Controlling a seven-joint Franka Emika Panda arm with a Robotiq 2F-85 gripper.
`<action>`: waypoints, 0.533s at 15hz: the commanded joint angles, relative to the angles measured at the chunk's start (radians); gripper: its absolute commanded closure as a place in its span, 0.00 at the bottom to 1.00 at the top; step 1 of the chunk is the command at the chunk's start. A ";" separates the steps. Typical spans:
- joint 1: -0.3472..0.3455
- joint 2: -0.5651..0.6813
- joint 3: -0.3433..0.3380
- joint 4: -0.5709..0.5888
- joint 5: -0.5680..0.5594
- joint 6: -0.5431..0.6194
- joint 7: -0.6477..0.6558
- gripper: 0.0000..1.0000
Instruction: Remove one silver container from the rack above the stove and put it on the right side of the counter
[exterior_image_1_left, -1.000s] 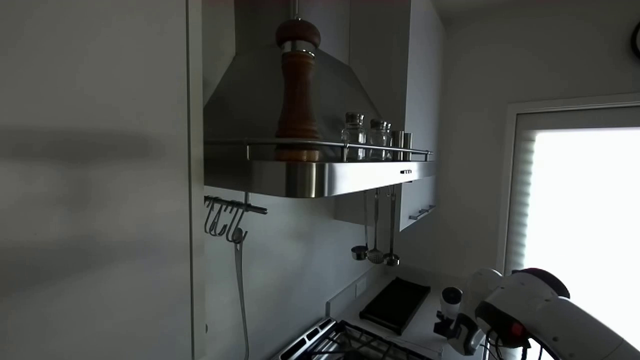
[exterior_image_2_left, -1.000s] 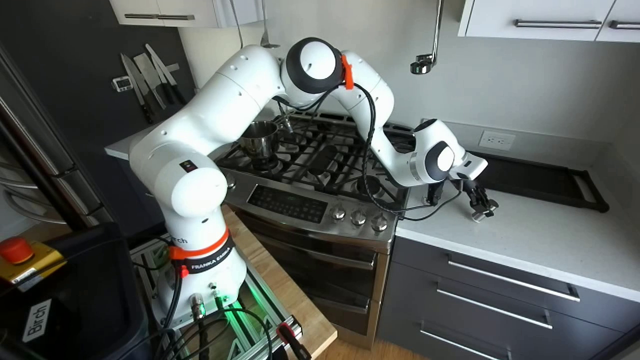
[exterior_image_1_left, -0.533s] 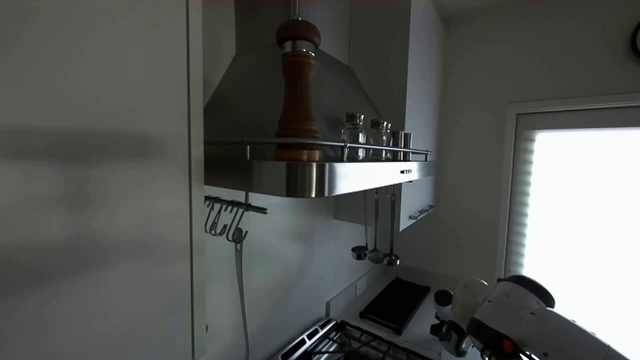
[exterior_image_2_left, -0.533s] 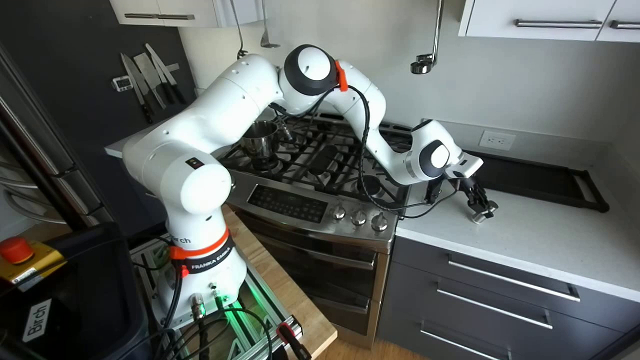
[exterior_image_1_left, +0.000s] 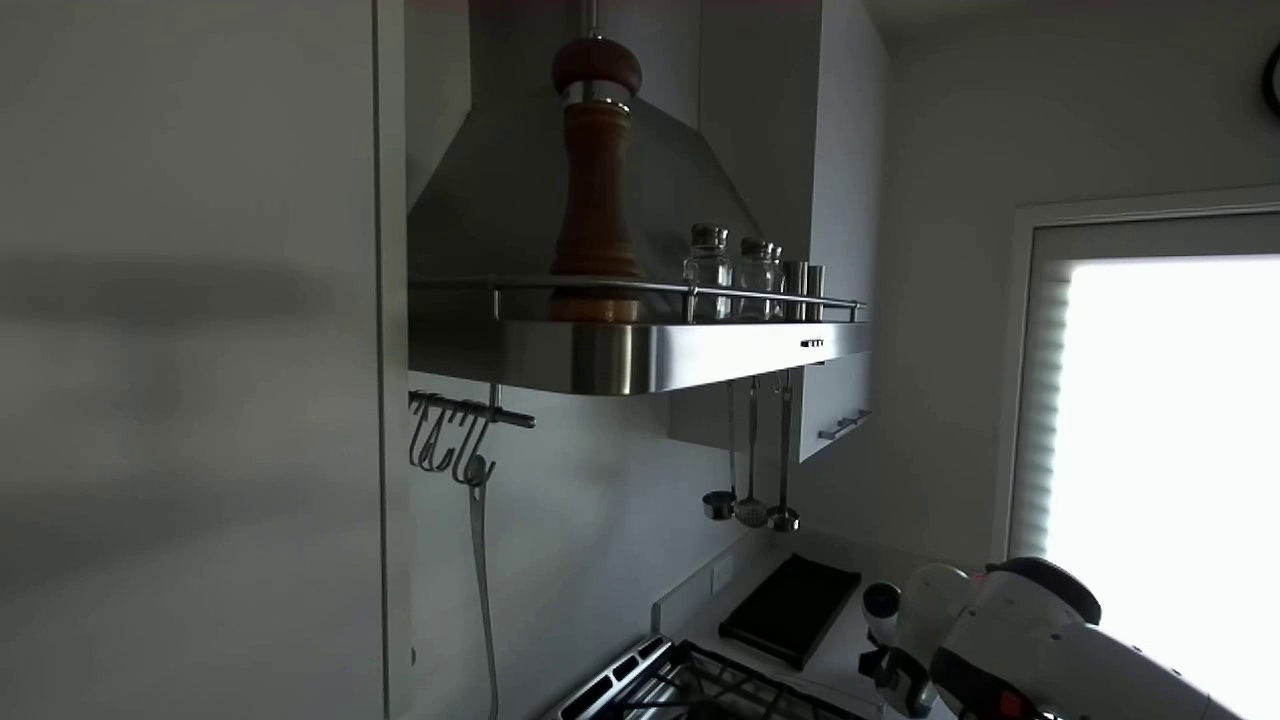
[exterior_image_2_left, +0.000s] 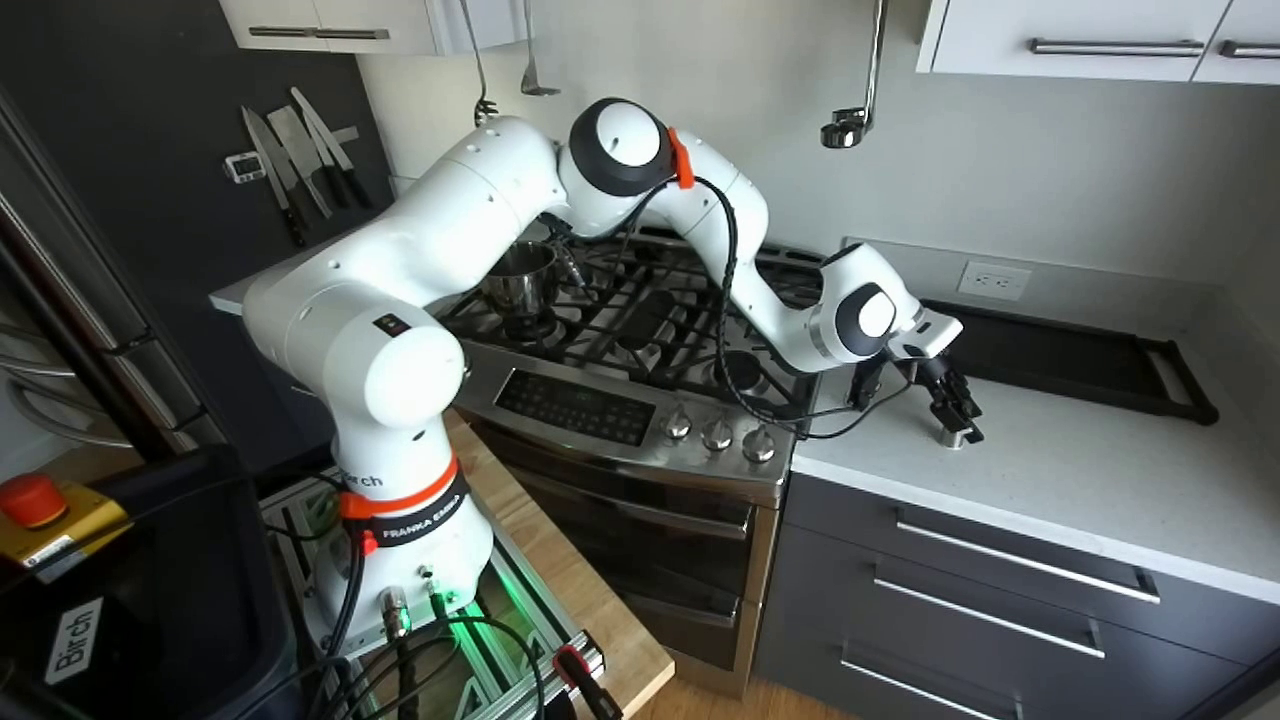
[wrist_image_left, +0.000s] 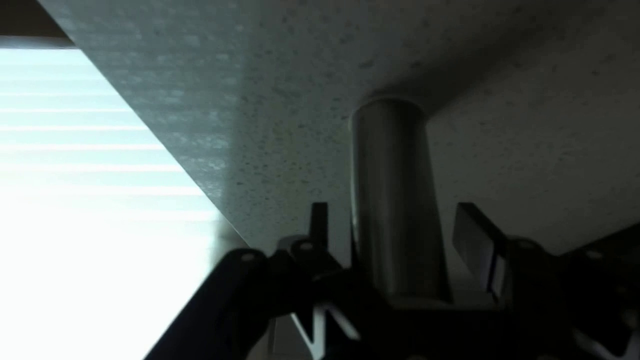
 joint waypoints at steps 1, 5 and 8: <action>0.009 0.034 -0.015 0.018 0.039 -0.018 -0.008 0.02; -0.005 -0.018 -0.011 -0.018 0.043 0.024 -0.037 0.00; -0.014 -0.076 -0.019 -0.058 0.037 0.040 -0.082 0.00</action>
